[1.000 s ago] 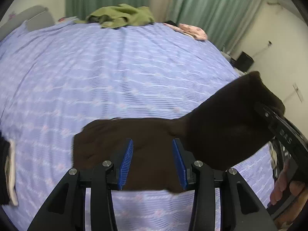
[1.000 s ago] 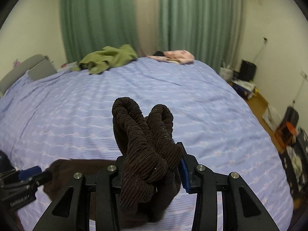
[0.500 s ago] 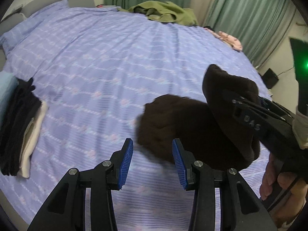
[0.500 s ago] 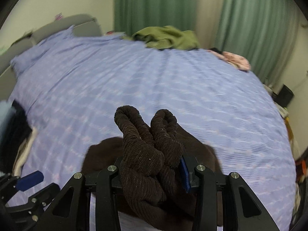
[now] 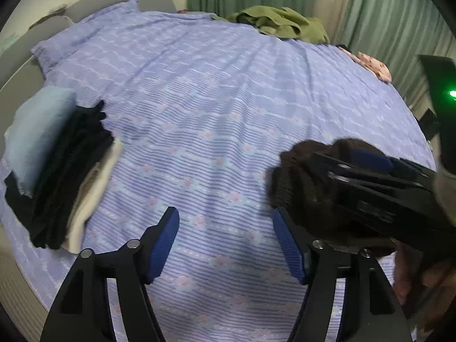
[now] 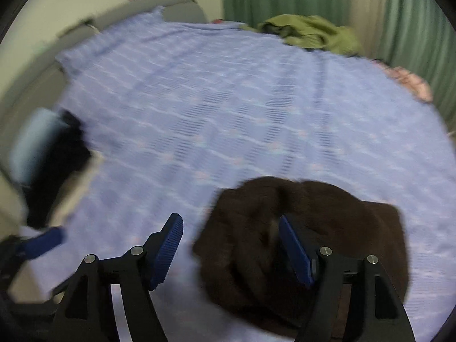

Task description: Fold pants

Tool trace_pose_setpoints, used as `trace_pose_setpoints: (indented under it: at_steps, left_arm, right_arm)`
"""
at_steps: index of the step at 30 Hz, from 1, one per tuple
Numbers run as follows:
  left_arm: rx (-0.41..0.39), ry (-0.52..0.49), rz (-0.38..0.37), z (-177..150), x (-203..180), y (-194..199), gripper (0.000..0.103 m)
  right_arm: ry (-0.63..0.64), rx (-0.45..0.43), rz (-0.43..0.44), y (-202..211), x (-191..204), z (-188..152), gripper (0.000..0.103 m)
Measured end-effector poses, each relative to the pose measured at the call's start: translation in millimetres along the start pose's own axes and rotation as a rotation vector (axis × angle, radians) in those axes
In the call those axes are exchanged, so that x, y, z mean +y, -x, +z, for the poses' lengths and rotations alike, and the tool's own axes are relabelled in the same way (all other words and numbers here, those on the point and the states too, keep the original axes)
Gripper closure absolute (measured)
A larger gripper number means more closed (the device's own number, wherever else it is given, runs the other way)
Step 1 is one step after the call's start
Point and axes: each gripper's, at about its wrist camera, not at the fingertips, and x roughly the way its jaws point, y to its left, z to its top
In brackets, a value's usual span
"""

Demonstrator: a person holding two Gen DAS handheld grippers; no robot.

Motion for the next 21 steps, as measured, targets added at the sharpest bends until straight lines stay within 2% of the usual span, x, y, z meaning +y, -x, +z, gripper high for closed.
trace_pose_setpoints:
  at_steps: [1,3,7,12,17,21]
  left_arm:
    - [-0.006,0.004,0.004,0.9,2.9,3.1,0.034]
    - [-0.027,0.004,0.002,5.0,8.3,14.6,0.033]
    - [-0.063,-0.035,-0.049,13.3,-1.7,30.6,0.032]
    - [-0.114,-0.116,-0.222,22.7,-46.9,39.4,0.032]
    - [-0.094,-0.244,-0.351,30.6,-106.5,16.5,0.033]
    - [-0.038,-0.278,-0.436,39.8,-138.6,-11.9,0.045]
  right_arm:
    - [-0.001,0.000,0.037,7.2,2.8,1.5,0.032]
    - [0.003,-0.028,0.048,22.7,7.6,1.8,0.032]
    - [-0.050,-0.111,-0.013,71.9,-14.8,-8.5,0.032]
    - [-0.142,-0.144,-0.144,106.2,-74.5,-32.7,0.029]
    - [-0.240,-0.110,-0.223,109.4,-130.5,-63.6,0.029]
    - [-0.321,-0.067,-0.242,97.8,-164.1,-83.0,0.029]
